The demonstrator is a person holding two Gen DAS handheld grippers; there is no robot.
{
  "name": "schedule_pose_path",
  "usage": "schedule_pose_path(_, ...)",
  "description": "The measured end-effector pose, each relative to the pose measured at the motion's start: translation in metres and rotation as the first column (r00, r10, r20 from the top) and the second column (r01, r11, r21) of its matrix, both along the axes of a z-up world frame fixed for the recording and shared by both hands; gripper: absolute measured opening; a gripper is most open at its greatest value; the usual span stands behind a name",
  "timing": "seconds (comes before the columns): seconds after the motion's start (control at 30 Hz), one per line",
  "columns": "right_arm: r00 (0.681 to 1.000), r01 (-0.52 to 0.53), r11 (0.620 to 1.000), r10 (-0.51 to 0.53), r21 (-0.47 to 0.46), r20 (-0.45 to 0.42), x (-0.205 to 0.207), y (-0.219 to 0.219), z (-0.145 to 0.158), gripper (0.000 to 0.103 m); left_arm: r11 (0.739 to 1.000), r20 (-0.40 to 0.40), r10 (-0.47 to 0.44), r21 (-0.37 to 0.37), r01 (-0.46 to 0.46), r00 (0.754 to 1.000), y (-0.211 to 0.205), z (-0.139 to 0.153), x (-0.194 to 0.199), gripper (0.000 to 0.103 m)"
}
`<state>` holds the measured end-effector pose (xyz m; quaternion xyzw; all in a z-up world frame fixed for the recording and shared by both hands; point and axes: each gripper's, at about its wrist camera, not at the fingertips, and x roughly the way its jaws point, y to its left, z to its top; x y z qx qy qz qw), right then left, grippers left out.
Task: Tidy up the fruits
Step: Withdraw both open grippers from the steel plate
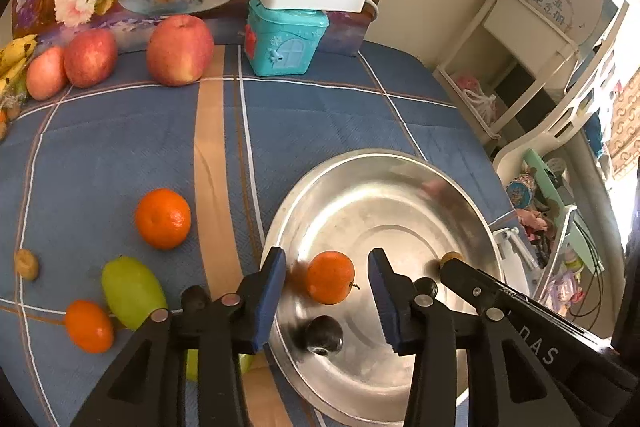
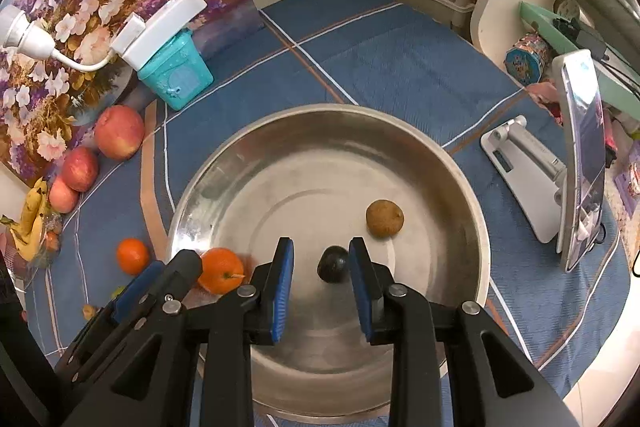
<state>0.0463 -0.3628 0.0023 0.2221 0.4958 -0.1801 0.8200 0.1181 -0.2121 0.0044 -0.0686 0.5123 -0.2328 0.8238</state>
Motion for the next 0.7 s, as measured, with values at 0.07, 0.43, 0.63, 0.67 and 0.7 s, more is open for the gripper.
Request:
schedule_pose_path(0.07, 1.000, -0.008, 1.000, 0.008, -0.003, 0.000, 0.001, 0.001, 0.001, 0.029, 1.000, -0.008, 0.007, 0.018, -0.007, 1.000, 0.003, 0.001, 0.000, 0.047)
schedule_pose_path(0.43, 0.998, -0.054, 0.998, 0.054, -0.025, -0.023, 0.004, 0.014, 0.001, 0.030, 0.989, -0.082, 0.127, 0.086, -0.119, 0.989, 0.044, 0.004, 0.006, 0.057)
schedule_pose_path(0.63, 0.998, -0.063, 0.997, 0.062, -0.037, -0.030, -0.001, 0.023, 0.003, 0.045, 0.971, -0.120, 0.226, 0.110, -0.213, 0.967, 0.084, 0.006, 0.007, 0.065)
schedule_pose_path(0.67, 0.997, -0.066, 0.997, 0.064, -0.038, -0.031, -0.002, 0.024, 0.003, 0.045, 0.966, -0.116, 0.243, 0.121, -0.229, 0.963, 0.091, 0.008, 0.007, 0.066)
schedule_pose_path(0.7, 0.997, -0.066, 0.997, 0.065, -0.042, -0.032, -0.003, 0.026, 0.004, 0.045, 0.961, -0.110, 0.257, 0.133, -0.242, 0.960, 0.097, 0.009, 0.005, 0.068)
